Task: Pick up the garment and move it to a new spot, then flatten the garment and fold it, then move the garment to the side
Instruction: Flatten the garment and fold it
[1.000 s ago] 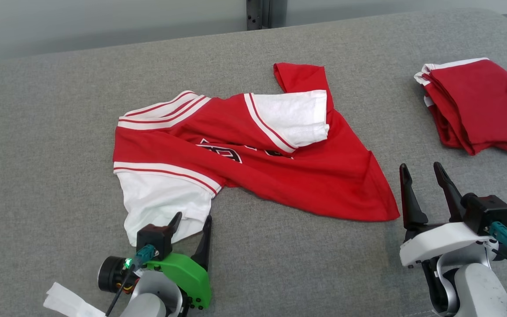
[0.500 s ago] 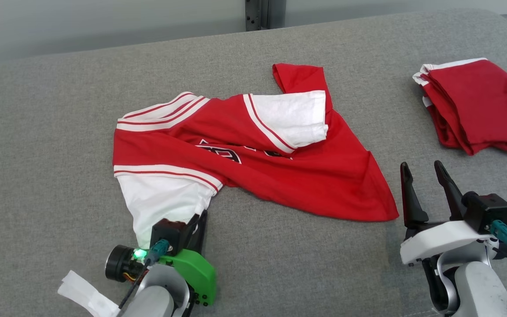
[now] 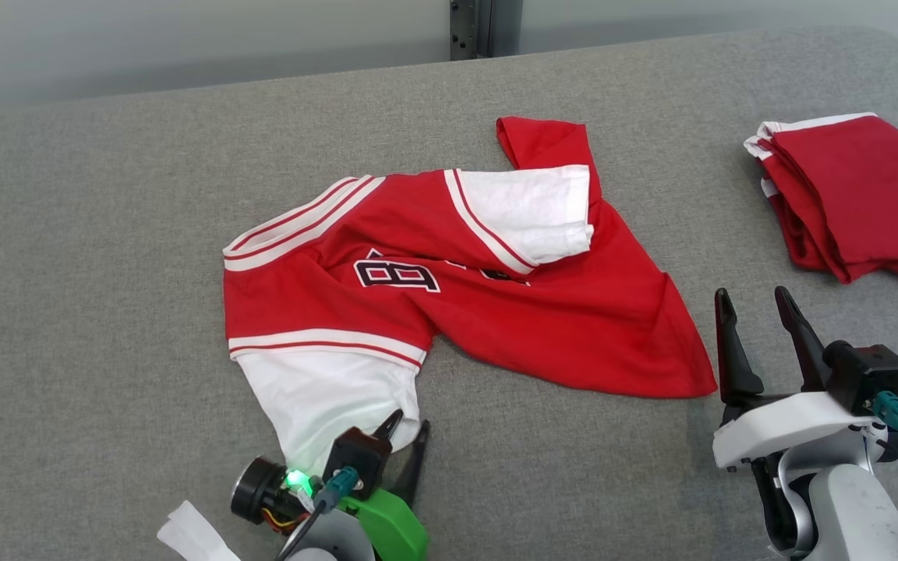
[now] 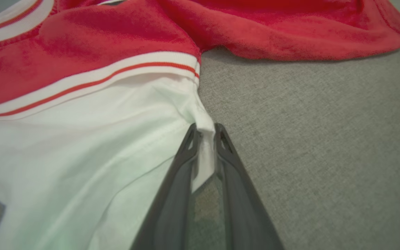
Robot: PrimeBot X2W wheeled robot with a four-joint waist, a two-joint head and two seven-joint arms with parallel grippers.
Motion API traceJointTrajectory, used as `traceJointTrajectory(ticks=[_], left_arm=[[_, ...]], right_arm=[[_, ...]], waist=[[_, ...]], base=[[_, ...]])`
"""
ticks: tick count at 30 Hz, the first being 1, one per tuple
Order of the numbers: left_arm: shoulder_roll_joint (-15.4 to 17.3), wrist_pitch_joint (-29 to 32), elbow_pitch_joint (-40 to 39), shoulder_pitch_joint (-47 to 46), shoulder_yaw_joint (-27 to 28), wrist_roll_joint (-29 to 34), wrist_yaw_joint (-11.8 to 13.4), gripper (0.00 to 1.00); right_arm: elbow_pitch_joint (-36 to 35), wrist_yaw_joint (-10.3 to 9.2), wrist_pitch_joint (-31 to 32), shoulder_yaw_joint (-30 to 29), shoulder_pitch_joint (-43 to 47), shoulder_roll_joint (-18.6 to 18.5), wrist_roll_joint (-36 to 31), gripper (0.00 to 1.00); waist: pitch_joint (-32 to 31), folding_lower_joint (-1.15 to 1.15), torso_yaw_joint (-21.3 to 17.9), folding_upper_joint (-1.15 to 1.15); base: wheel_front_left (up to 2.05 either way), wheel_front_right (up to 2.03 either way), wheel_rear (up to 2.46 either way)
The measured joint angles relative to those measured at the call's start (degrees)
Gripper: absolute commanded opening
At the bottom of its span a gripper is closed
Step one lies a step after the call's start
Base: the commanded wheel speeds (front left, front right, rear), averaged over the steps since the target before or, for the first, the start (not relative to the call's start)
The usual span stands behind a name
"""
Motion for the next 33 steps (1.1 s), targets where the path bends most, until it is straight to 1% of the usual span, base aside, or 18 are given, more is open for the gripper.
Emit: traceJointTrajectory(ticks=[4, 7, 12, 17, 21, 28, 33], left_arm=[[-0.4, 0.5, -2.5, 1.5, -1.5, -0.1, -0.9, 1.0], [-0.3, 0.2, -5.1, 2.4, -1.4, -0.4, -0.7, 1.0], [0.6, -2.2, -10.8, 2.5, 1.0, -1.1, 1.5, 1.0], [1.6, -4.9, -14.7, 3.1, 4.9, -2.4, 4.2, 1.0], [2.5, -6.7, -15.3, 4.2, 8.0, -3.9, 5.5, 1.0], [3.2, -9.5, -14.0, 7.3, 13.1, -6.7, 7.0, 1.0], [2.9, -10.2, -13.7, 10.4, 16.0, -7.6, 7.2, 1.0]], right_arm=[[0.0, 0.0, 0.0, -0.2, 0.1, 0.0, 0.0, 1.0], [-0.1, 0.0, 0.0, -0.4, 0.2, 0.0, -0.1, 1.0], [-0.4, 0.0, 0.0, -0.9, 0.5, 0.0, -0.1, 1.0], [-0.9, 0.0, -0.2, -1.0, 0.6, 0.0, -0.3, 1.0], [-1.4, 0.0, -0.6, -1.2, 0.9, 0.0, -0.5, 1.0], [-2.5, 0.0, -2.0, -1.9, 2.0, 0.0, -1.0, 1.0], [-2.5, 0.0, -2.8, -2.0, 3.6, 0.0, -0.8, 1.0]], waist=[[-0.3, 0.0, 0.5, 0.0], [-0.5, 0.0, 1.0, 0.0], [-1.1, 0.0, 1.7, 0.0], [-2.2, 0.0, 2.4, 0.0], [-3.1, 0.0, 2.8, 0.0], [-4.9, 0.0, 3.3, 0.0], [-6.2, 0.0, 3.7, 0.0]], base=[[0.0, 0.0, 0.0], [0.0, 0.0, 0.0], [0.0, 0.0, 0.0], [0.0, 0.0, 0.0], [0.0, 0.0, 0.0], [0.0, 0.0, 0.0], [0.0, 0.0, 0.0]])
